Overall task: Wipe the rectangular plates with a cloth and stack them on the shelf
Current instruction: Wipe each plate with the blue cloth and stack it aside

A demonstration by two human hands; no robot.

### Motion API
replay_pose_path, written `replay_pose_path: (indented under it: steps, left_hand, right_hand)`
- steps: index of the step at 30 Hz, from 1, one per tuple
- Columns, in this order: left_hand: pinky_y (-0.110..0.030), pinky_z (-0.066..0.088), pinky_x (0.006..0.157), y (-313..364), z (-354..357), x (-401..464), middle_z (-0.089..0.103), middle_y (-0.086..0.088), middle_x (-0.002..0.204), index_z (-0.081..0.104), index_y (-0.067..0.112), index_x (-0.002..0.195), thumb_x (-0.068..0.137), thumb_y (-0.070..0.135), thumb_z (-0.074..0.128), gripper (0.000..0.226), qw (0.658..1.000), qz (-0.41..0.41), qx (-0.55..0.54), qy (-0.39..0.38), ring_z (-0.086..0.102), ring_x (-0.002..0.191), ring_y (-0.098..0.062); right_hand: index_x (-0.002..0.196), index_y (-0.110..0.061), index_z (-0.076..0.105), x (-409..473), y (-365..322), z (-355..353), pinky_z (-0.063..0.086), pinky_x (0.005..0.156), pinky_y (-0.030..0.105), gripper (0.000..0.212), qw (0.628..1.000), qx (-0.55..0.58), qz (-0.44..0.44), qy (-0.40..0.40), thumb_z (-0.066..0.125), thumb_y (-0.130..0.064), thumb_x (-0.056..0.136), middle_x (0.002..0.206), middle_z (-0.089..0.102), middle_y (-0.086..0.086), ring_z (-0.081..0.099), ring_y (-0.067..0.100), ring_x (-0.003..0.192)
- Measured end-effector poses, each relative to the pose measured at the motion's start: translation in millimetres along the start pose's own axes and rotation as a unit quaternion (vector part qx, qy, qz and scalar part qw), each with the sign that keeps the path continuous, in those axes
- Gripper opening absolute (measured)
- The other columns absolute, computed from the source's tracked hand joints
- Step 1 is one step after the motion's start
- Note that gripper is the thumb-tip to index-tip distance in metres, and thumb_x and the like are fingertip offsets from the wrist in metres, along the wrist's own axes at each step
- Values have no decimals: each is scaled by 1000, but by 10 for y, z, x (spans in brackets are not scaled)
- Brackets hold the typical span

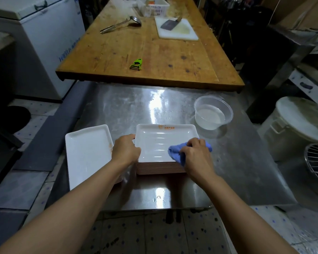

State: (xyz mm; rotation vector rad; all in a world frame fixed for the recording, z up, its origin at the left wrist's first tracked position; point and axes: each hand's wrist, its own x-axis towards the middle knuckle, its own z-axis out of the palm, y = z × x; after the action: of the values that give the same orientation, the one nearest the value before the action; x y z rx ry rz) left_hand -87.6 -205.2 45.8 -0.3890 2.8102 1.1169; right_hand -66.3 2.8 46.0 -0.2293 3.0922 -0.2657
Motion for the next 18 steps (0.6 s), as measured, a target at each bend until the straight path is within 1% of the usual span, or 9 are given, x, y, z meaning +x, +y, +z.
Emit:
replay_pose_path:
  steps: [1, 3, 5, 6, 7, 10, 12, 15, 18]
  left_hand:
    - [-25, 36, 62, -9, 4, -1, 55, 3, 70, 67, 17, 111, 80, 3, 59, 35, 1000, 6, 0, 3, 51, 72, -18]
    - [-26, 35, 53, -24, 14, 10, 52, 5, 62, 69, 15, 104, 79, 3, 58, 30, 1000, 17, 6, 4, 49, 65, -17]
    - [-21, 34, 50, -22, 14, 19, 52, 6, 61, 69, 13, 99, 78, 3, 57, 26, 999, 27, 17, 5, 47, 60, -13]
    - [-21, 35, 50, -21, 16, 22, 54, 5, 62, 69, 14, 99, 78, 3, 57, 26, 999, 29, 19, 5, 48, 60, -13]
    - [-23, 36, 52, -18, 15, 24, 57, 2, 65, 69, 14, 99, 77, 3, 58, 26, 999, 28, 21, 5, 50, 61, -15]
    - [-26, 39, 57, -38, 29, 53, 63, -4, 75, 68, 16, 101, 76, 5, 58, 29, 999, 23, 27, 3, 54, 70, -21]
    - [-27, 38, 61, -44, 39, 69, 64, -5, 85, 67, 16, 104, 76, 8, 58, 31, 999, 19, 31, 4, 56, 77, -23]
    - [-27, 40, 66, -42, 56, 67, 66, -9, 97, 64, 15, 112, 77, 8, 60, 36, 1000, 12, 22, 5, 58, 86, -27]
    - [-29, 42, 69, -51, 59, 66, 65, -12, 102, 61, 16, 120, 77, 7, 58, 44, 1000, 8, 17, 3, 59, 93, -31]
  right_hand:
    - [79, -2, 70, 65, 11, 33, 40, 72, 40, 20, 1000, 18, 1, -3, 72, 4, 61, 96, 57, 17, 52, 38, 96]
    - [95, 1, 67, 221, 11, 62, 40, 79, 39, 25, 999, 38, 7, 14, 65, 3, 71, 111, 53, 19, 45, 35, 110]
    - [117, -3, 58, 409, 1, 62, 40, 84, 36, 35, 999, 15, 22, 30, 58, -3, 82, 127, 44, 15, 36, 31, 123]
    - [123, -6, 55, 485, -21, 49, 40, 87, 36, 38, 999, 5, 31, 28, 54, -6, 86, 131, 41, 15, 32, 31, 125]
    - [125, -7, 54, 544, -50, 45, 39, 88, 37, 38, 999, 5, 38, 34, 52, -6, 87, 130, 40, 15, 32, 33, 124]
    - [113, -4, 61, 628, -180, 65, 35, 85, 42, 37, 995, 62, 39, 70, 51, -2, 77, 116, 48, 20, 42, 38, 109]
    - [105, -4, 65, 648, -303, 129, 36, 83, 44, 36, 993, 102, 4, 66, 46, -7, 75, 105, 52, 21, 46, 39, 99]
    - [102, -6, 67, 641, -518, 191, 39, 87, 45, 27, 991, 123, -52, 30, 50, -12, 82, 103, 56, 19, 46, 36, 98]
    - [92, -7, 69, 558, -572, 187, 42, 86, 46, 24, 986, 134, -103, 5, 54, -8, 73, 94, 58, 16, 48, 36, 93]
